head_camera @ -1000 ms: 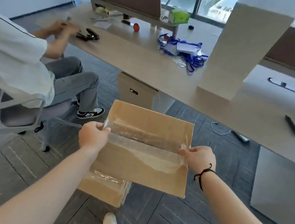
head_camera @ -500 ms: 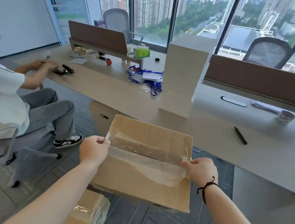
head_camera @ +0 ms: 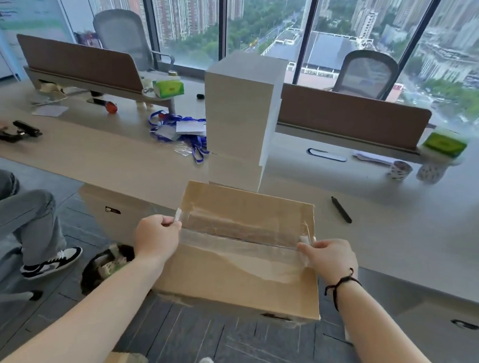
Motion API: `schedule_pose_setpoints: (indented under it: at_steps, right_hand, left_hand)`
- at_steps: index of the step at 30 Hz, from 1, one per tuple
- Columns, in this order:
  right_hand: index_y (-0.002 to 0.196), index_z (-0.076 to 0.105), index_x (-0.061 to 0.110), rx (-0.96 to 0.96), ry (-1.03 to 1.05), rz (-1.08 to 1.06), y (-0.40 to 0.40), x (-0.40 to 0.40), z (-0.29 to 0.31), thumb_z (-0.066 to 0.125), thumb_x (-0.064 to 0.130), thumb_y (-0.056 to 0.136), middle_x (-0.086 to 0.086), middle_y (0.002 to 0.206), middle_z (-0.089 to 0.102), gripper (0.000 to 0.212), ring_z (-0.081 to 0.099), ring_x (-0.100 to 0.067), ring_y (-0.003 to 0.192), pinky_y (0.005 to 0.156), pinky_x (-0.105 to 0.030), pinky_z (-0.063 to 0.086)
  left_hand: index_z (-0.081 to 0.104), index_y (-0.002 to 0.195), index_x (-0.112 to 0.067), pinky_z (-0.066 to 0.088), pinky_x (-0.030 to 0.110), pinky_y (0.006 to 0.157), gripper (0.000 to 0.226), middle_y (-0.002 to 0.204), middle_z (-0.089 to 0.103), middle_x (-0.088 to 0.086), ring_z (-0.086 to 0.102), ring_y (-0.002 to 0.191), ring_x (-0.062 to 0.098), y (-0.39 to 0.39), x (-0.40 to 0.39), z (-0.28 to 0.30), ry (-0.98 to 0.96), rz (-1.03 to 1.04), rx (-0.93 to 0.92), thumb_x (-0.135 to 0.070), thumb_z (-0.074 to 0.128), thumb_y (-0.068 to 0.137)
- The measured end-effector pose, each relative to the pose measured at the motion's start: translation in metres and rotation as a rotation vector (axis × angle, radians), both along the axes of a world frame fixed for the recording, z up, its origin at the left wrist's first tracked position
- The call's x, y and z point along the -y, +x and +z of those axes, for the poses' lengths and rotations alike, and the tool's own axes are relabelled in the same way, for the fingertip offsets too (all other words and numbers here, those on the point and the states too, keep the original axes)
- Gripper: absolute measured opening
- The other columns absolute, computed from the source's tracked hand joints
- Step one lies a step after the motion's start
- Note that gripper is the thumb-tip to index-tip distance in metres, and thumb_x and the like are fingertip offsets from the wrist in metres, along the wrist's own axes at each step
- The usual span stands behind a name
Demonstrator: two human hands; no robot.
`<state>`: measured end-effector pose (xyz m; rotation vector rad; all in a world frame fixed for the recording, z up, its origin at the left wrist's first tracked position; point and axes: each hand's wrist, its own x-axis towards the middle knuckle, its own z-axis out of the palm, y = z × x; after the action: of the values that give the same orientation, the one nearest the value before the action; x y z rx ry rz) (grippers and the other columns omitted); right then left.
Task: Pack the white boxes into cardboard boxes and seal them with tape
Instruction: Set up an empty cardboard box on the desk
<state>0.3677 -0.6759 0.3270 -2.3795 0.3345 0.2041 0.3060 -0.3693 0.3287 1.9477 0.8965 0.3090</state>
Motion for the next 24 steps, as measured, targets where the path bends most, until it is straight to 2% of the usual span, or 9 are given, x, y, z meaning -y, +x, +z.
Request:
schedule_pose_setpoints:
  at_steps: [2, 4, 9, 13, 16, 19, 21, 23, 24]
  right_hand:
    - [0.071, 0.075, 0.008, -0.008, 0.005, -0.044, 0.017, 0.003, 0.0, 0.075, 0.04, 0.078, -0.009, 0.067, 0.07, 0.033, 0.061, -0.018, 0.061, 0.06, -0.029, 0.05]
    - [0.079, 0.075, 0.001, -0.019, -0.004, -0.094, 0.033, 0.006, 0.004, 0.075, 0.035, 0.076, -0.013, 0.068, 0.069, 0.034, 0.059, -0.023, 0.059, 0.057, -0.029, 0.047]
    - [0.089, 0.075, 0.001, -0.031, -0.04, -0.187, 0.077, 0.012, 0.012, 0.073, 0.029, 0.078, -0.014, 0.085, 0.074, 0.029, 0.07, -0.03, 0.081, 0.069, -0.035, 0.056]
    - [0.09, 0.075, 0.003, -0.031, -0.014, -0.22, 0.103, 0.019, 0.003, 0.068, 0.028, 0.083, -0.013, 0.085, 0.074, 0.026, 0.07, -0.029, 0.083, 0.071, -0.035, 0.057]
    - [0.089, 0.074, 0.004, -0.066, 0.013, -0.24, 0.121, 0.028, -0.009, 0.065, 0.028, 0.087, -0.012, 0.082, 0.073, 0.026, 0.069, -0.028, 0.08, 0.068, -0.031, 0.053]
    - [0.086, 0.071, 0.005, -0.093, 0.027, -0.252, 0.139, 0.041, -0.018, 0.061, 0.027, 0.09, -0.01, 0.077, 0.071, 0.024, 0.066, -0.028, 0.078, 0.065, -0.028, 0.049]
    - [0.072, 0.065, 0.007, -0.108, 0.034, -0.261, 0.154, 0.052, -0.026, 0.06, 0.022, 0.09, -0.008, 0.068, 0.065, 0.023, 0.061, -0.029, 0.072, 0.062, -0.028, 0.046]
    - [0.062, 0.055, 0.01, -0.123, 0.029, -0.271, 0.17, 0.066, -0.034, 0.059, 0.017, 0.089, -0.003, 0.059, 0.054, 0.027, 0.052, -0.025, 0.063, 0.058, -0.028, 0.04]
    - [0.064, 0.058, 0.009, -0.133, 0.029, -0.27, 0.18, 0.074, -0.037, 0.059, 0.017, 0.088, -0.002, 0.059, 0.053, 0.026, 0.051, -0.023, 0.062, 0.057, -0.027, 0.039]
  left_hand:
    - [0.07, 0.078, -0.016, 0.045, 0.031, 0.068, 0.022, 0.082, 0.065, 0.0, 0.056, 0.077, 0.017, 0.027, 0.004, 0.0, -0.049, -0.043, -0.001, -0.013, 0.063, 0.098]
    - [0.061, 0.065, -0.02, 0.042, 0.03, 0.069, 0.034, 0.075, 0.061, 0.0, 0.053, 0.072, 0.019, 0.053, 0.008, 0.0, -0.102, -0.084, 0.0, -0.011, 0.062, 0.098]
    - [0.06, 0.065, -0.028, 0.044, 0.032, 0.076, 0.035, 0.075, 0.064, -0.003, 0.06, 0.082, 0.024, 0.116, 0.013, -0.001, -0.133, -0.167, -0.008, -0.014, 0.064, 0.097]
    - [0.068, 0.075, -0.02, 0.041, 0.028, 0.063, 0.024, 0.073, 0.065, -0.001, 0.059, 0.074, 0.02, 0.155, 0.02, -0.007, -0.099, -0.209, -0.034, -0.017, 0.063, 0.098]
    - [0.068, 0.078, -0.015, 0.039, 0.024, 0.058, 0.022, 0.073, 0.066, 0.001, 0.056, 0.07, 0.013, 0.177, 0.029, -0.017, -0.076, -0.243, -0.072, -0.02, 0.061, 0.098]
    - [0.071, 0.076, 0.0, 0.039, 0.029, 0.058, 0.029, 0.075, 0.07, 0.018, 0.054, 0.064, 0.022, 0.198, 0.042, -0.031, -0.068, -0.284, -0.129, -0.019, 0.061, 0.096]
    - [0.07, 0.075, 0.004, 0.037, 0.031, 0.056, 0.029, 0.074, 0.069, 0.022, 0.052, 0.062, 0.024, 0.213, 0.054, -0.04, -0.079, -0.294, -0.153, -0.017, 0.062, 0.094]
    - [0.069, 0.072, 0.0, 0.034, 0.03, 0.055, 0.027, 0.067, 0.063, 0.018, 0.049, 0.062, 0.024, 0.23, 0.069, -0.047, -0.082, -0.301, -0.171, -0.015, 0.062, 0.094]
    - [0.069, 0.073, -0.005, 0.033, 0.029, 0.055, 0.024, 0.067, 0.06, 0.014, 0.047, 0.062, 0.023, 0.238, 0.078, -0.05, -0.086, -0.306, -0.178, -0.014, 0.062, 0.094]
